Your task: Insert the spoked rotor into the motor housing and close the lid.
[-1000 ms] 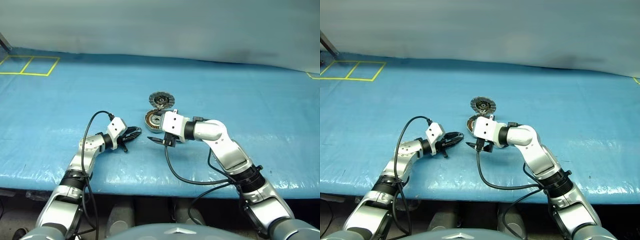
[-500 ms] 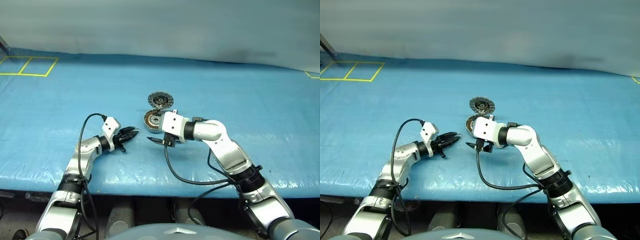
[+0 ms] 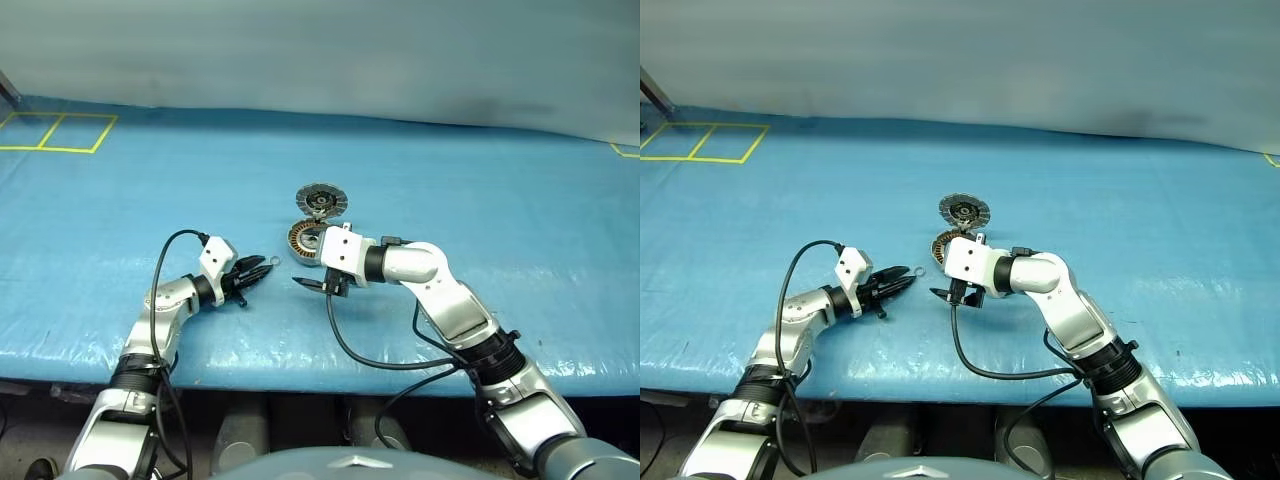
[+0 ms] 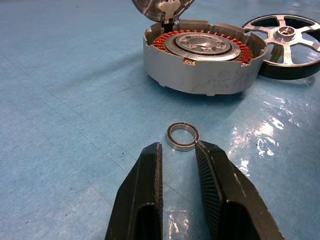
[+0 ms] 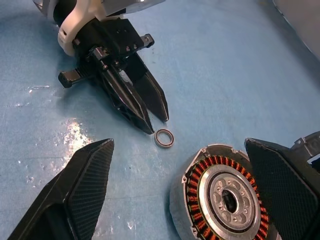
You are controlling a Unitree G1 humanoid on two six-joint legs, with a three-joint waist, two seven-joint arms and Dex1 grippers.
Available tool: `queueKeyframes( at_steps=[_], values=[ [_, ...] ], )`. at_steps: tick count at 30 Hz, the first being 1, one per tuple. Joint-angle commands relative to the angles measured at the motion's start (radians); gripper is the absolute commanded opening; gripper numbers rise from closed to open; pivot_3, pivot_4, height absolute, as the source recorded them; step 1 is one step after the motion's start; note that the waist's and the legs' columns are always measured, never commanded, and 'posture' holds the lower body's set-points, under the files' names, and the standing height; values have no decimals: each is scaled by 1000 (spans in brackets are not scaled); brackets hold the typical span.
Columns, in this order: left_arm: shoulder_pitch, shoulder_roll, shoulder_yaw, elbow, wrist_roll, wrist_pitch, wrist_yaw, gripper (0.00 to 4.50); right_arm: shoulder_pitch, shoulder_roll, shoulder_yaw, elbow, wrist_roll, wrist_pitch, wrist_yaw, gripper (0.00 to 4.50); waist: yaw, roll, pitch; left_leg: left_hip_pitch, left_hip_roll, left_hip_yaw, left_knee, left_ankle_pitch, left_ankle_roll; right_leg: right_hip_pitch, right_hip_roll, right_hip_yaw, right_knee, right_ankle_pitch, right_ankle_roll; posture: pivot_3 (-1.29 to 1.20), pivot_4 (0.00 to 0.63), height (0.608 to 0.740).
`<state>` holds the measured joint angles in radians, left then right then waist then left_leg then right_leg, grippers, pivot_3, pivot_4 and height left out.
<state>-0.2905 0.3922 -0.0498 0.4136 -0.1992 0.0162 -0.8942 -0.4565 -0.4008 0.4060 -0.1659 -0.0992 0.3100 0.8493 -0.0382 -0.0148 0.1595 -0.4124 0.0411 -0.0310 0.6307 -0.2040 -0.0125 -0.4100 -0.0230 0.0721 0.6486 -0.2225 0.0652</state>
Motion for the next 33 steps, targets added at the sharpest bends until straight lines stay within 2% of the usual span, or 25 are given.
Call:
queueKeyframes(
  at_steps=[1,9,25,27,30,33],
  values=[
    [-2,-8,-16,21,16,12,1,2667,-21,2,-4,-20,2,-17,-5,4471,1,0,0,0,0,0,0,0,0,0,0,0,0,0,0,0,150,740],
    [-45,-12,-46,64,73,-37,14,2667,-17,-1,-6,-24,-3,-16,-8,4471,6,0,0,0,0,0,1,0,0,1,0,0,0,0,0,0,150,740],
    [-86,-28,-79,109,97,-53,-11,2667,-16,-3,-4,-22,-7,-17,-5,4471,12,0,0,-1,-1,0,2,0,0,1,0,0,0,0,0,0,150,740],
    [-86,-31,-77,111,97,-56,-4,2297,-15,-3,-4,-22,-7,-16,-5,4471,12,0,0,-1,-1,0,2,0,0,1,0,0,0,0,0,0,150,740],
    [-87,-31,-79,113,100,-55,-5,1479,-12,-3,-3,-21,-9,-18,-6,4471,12,0,0,-1,-1,0,1,0,0,1,0,0,0,0,0,0,150,740],
    [-84,-31,-82,115,105,-55,-6,1479,-10,-2,-1,-21,-9,-19,-6,4471,12,0,0,-1,-1,0,1,0,0,1,0,0,-1,0,0,0,150,740]
  ],
)
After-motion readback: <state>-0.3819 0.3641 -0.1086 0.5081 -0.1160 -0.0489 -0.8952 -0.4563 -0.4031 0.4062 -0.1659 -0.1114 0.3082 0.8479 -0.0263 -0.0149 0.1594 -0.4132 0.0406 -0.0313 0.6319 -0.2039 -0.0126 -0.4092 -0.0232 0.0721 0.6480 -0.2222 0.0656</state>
